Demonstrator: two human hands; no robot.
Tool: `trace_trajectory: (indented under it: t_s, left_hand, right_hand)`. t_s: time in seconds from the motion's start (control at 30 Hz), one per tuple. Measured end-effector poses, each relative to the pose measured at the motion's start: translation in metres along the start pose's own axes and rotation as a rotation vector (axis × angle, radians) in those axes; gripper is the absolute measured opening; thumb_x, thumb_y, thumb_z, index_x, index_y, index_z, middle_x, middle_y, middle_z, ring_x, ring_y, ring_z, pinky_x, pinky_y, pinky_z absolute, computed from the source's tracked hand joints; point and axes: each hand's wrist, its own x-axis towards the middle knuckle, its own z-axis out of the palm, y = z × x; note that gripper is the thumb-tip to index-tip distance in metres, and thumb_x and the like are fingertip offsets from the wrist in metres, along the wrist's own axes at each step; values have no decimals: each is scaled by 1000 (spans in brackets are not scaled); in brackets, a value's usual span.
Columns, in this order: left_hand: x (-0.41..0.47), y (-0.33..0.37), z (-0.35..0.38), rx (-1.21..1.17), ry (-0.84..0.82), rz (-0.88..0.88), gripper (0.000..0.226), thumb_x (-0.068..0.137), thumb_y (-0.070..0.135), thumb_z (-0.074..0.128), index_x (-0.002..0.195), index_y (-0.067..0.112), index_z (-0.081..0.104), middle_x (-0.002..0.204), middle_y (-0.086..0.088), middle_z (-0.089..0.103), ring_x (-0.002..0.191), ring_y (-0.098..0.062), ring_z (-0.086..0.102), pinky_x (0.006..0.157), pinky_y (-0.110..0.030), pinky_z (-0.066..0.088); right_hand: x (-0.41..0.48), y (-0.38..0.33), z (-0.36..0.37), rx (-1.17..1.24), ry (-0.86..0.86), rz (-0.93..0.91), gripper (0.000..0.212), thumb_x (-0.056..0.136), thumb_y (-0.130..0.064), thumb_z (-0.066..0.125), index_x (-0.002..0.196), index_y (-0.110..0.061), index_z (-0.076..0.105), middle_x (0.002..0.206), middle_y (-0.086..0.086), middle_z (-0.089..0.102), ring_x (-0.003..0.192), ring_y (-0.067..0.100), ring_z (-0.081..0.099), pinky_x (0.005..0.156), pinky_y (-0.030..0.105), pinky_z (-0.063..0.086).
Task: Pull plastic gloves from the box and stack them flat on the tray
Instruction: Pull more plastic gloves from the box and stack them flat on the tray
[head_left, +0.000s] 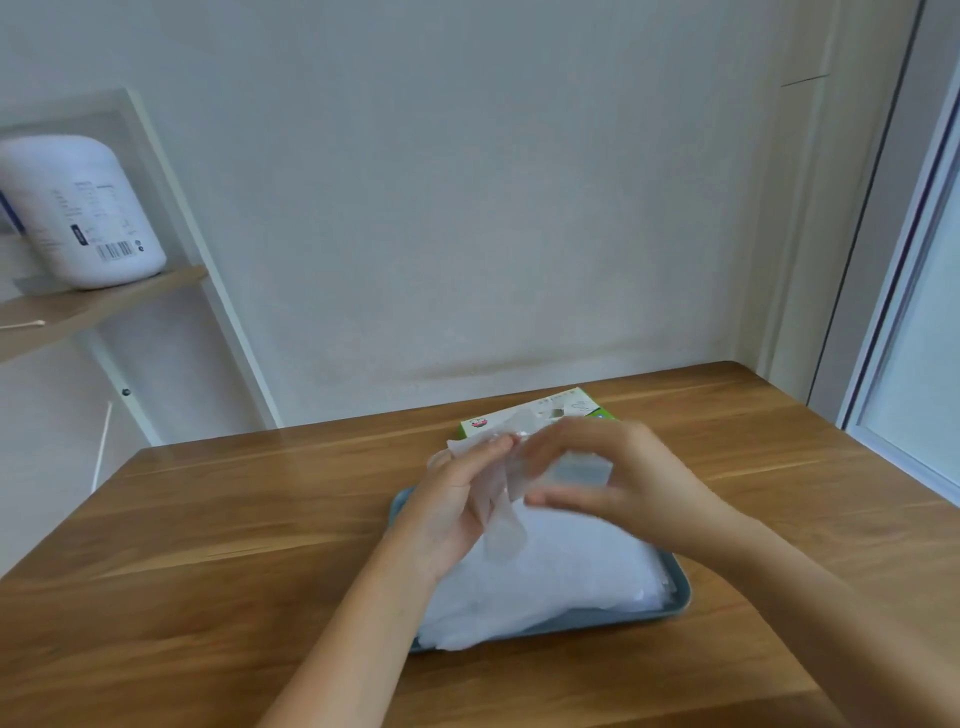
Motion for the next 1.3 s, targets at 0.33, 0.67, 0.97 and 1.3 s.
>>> trace_trajectory:
  t_s: [0.33,0.67,0.97,1.3]
  left_hand:
    - [-17,12,-6,60,23,250,30,76,9,65,101,-6,63,105,-22,66,99,-24,67,81,-28,55]
    - [-39,34,-14,78,-104,283,68,58,51,87,102,2,69,105,-16,67,103,-24,65,88,-30,53]
    - [-48,48,-34,252,173,257,22,83,20,71,62,14,66,81,-9,68,81,-20,65,82,-31,51]
    - [-36,94,-33,476,205,400,24,67,19,76,87,10,69,89,9,67,93,-15,62,81,-24,48]
  right_hand:
    - [8,1,-11,799,-30,715,45,83,-43,55,111,-9,66,110,4,71,98,11,68,78,21,55]
    - [19,-14,-7,673,180,476,41,79,-26,69,96,10,62,82,12,64,78,23,59,77,30,43]
    - [25,-32,-30,144,-3,352,11,87,-15,67,89,-6,72,70,-7,71,65,3,63,67,14,48]
    - [59,-26,-30,-86,46,302,7,78,-6,76,78,-12,72,76,3,72,32,8,42,39,15,36]
